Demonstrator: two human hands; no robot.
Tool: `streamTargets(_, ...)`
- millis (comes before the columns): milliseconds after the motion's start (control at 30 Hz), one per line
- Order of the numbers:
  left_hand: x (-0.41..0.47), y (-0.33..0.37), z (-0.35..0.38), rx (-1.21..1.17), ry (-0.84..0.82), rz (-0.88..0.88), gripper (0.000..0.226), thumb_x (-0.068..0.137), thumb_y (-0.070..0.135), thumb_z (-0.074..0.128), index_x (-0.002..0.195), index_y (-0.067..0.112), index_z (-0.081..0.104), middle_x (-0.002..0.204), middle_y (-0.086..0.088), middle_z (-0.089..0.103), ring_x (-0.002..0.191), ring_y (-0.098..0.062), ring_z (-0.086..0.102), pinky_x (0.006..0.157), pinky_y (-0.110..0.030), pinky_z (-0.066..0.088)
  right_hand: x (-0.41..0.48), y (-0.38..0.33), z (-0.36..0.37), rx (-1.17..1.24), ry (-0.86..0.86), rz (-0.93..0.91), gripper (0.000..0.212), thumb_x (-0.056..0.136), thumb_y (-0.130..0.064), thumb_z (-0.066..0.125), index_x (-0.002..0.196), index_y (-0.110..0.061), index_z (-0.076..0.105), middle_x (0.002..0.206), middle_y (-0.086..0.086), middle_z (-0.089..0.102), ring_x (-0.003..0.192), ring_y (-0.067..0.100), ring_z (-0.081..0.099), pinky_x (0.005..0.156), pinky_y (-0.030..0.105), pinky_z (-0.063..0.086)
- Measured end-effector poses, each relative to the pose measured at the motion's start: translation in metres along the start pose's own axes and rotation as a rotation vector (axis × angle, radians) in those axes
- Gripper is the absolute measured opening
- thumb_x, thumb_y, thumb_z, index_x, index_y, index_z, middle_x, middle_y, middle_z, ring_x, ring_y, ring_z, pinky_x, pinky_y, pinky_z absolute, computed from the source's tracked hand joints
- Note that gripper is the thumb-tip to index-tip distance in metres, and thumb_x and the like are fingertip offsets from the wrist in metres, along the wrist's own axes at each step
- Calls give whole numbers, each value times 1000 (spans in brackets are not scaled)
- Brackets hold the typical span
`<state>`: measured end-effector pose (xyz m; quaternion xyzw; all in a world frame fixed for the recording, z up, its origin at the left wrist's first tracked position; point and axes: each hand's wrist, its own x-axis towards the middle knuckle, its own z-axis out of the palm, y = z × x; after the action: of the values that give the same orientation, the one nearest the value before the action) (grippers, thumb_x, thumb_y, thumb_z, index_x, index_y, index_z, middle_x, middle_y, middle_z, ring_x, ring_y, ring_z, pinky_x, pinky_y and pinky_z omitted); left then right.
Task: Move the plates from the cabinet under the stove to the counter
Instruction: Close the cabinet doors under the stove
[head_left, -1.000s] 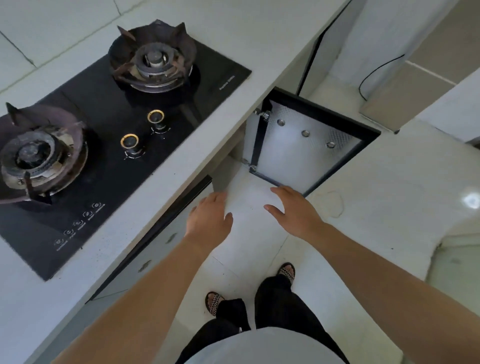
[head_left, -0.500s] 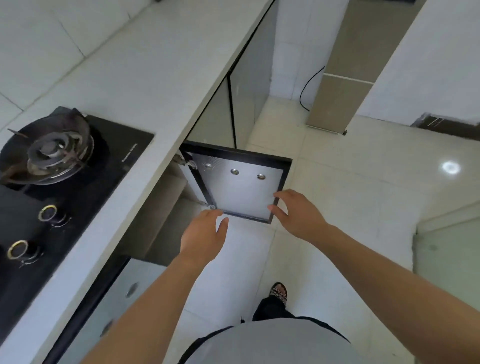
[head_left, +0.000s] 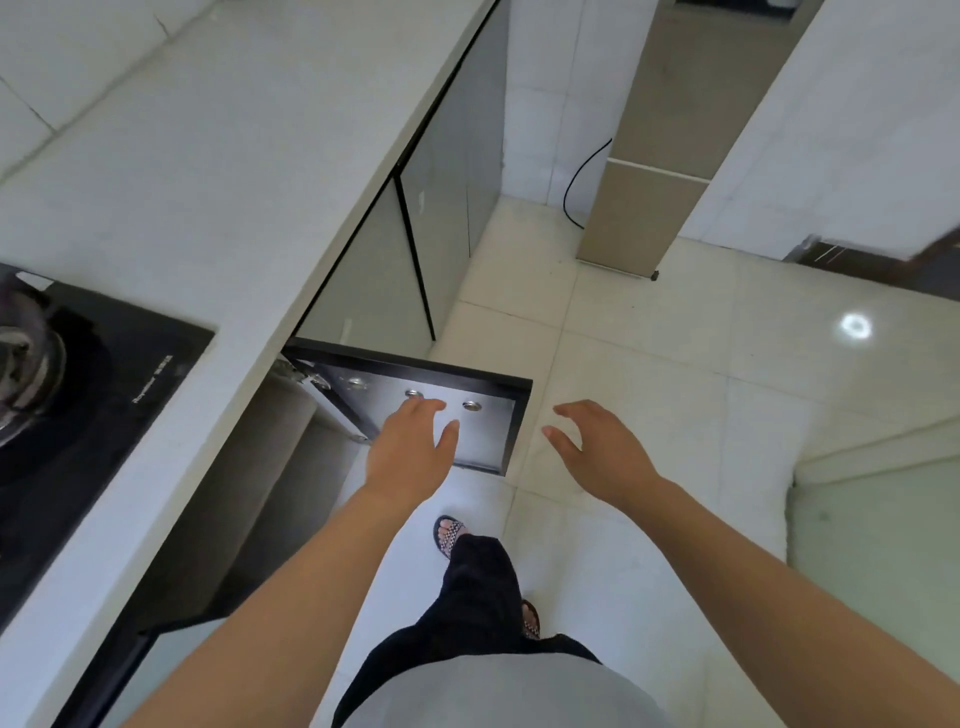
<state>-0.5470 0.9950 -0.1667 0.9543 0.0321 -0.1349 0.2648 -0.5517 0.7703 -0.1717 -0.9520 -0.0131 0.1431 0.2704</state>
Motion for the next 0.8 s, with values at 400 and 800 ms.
streamTargets(400, 127, -9, -11, 253, -124, 81, 42, 96, 35, 39, 134, 17, 44, 140, 0, 45, 128, -19, 39, 107, -43, 33, 123, -27, -41, -50, -23, 22, 46, 94, -44, 43, 131, -18, 46, 134, 0, 49, 121, 17, 46, 99, 29, 36)
streamTargets(800, 125, -29, 9, 287, -167, -62, 41, 97, 40, 31, 127, 16, 47, 133, -1, 47, 125, -19, 40, 107, -38, 34, 189, -39, -20, -69, -270, -151, 42, 94, -40, 45, 128, -16, 49, 130, 0, 52, 118, 14, 48, 95, 20, 32)
